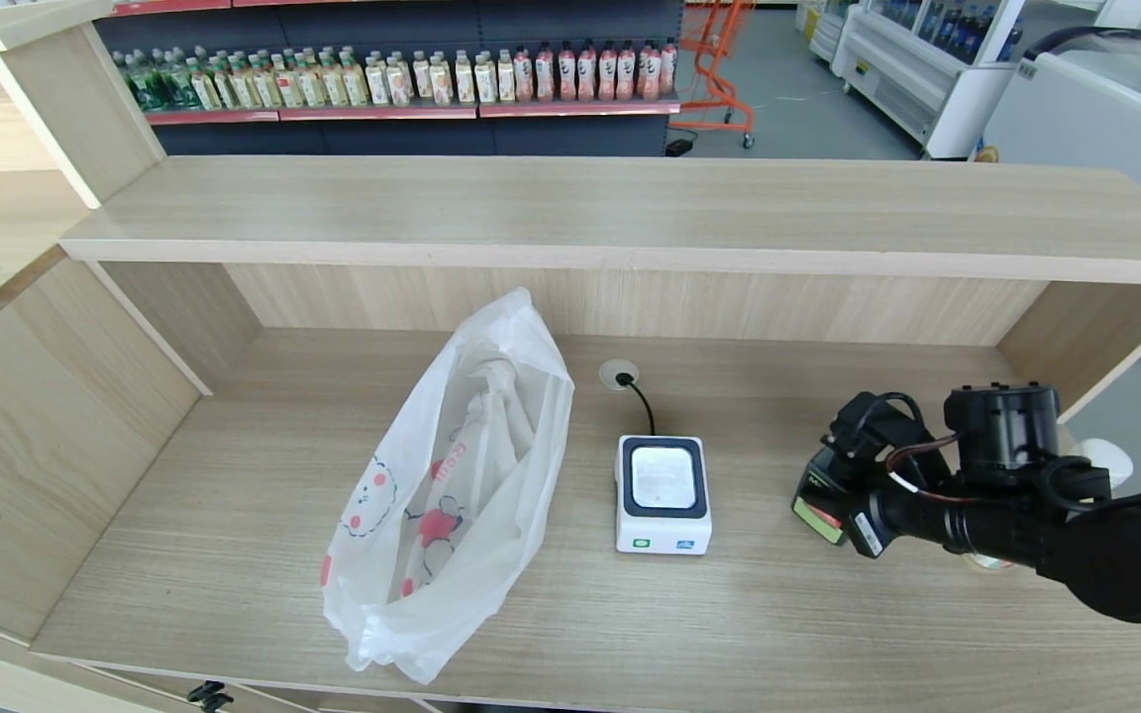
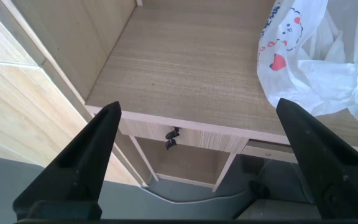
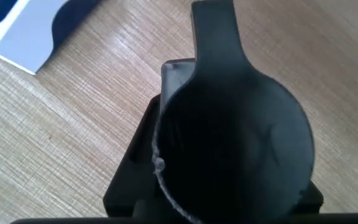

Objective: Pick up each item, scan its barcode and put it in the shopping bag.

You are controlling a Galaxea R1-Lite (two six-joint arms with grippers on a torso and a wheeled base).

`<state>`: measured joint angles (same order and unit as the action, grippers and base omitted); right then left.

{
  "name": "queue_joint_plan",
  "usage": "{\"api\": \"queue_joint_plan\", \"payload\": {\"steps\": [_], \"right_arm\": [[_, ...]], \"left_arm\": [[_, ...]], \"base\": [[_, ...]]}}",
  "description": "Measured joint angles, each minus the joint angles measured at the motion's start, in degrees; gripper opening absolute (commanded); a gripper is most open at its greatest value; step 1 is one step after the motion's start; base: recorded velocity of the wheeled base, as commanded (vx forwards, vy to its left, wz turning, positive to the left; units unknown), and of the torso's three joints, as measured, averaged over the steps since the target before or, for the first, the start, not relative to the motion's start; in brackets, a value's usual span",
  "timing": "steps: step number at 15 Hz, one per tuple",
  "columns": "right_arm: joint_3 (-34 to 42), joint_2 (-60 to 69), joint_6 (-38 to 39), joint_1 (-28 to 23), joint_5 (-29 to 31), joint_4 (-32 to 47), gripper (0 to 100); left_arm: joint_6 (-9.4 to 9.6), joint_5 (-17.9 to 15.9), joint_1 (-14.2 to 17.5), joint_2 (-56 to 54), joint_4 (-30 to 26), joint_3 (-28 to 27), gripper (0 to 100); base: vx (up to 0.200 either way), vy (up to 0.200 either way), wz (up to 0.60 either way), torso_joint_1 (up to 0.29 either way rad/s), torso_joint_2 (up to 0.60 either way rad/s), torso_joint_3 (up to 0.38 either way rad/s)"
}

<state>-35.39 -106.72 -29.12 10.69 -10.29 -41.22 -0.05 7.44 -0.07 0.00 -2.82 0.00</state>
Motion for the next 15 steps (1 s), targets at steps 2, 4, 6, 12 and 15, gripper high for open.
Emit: {"api": "queue_joint_plan", "payload": {"steps": [2,4,6,12,15], "right_arm": [[1.74,2.36,1.71,0.02,-1.04,-1.94,0],[4.68,6.83,2.04,-0.37,-1.26,-4.19,0],[8.28,12.89,-0.22,-1.19,-1.3,-6.92,0],[12.19,25.16,-41.46,-4.89,-24.09,-8.79,0],[12.3,26.32,-77.19,-6.12,-40.02,2.96,0]], "left_arm": [[0.0,0.0,-0.02,0.0,0.0,0.0,100],[0.0,0.02,-0.02,0.0,0.0,0.0,100],[0.0,0.0,-0.02,0.0,0.0,0.0,100],[0.02,0.0,-0.02,0.0,0.0,0.0,100],[0.0,0.0,-0.02,0.0,0.0,0.0,100]], "base": [[0.0,0.0,0.0,0.0,0.0,0.0],[0.0,0.0,0.0,0.0,0.0,0.0],[0.0,0.0,0.0,0.0,0.0,0.0],[0.0,0.0,0.0,0.0,0.0,0.0],[0.0,0.0,0.0,0.0,0.0,0.0]]}}
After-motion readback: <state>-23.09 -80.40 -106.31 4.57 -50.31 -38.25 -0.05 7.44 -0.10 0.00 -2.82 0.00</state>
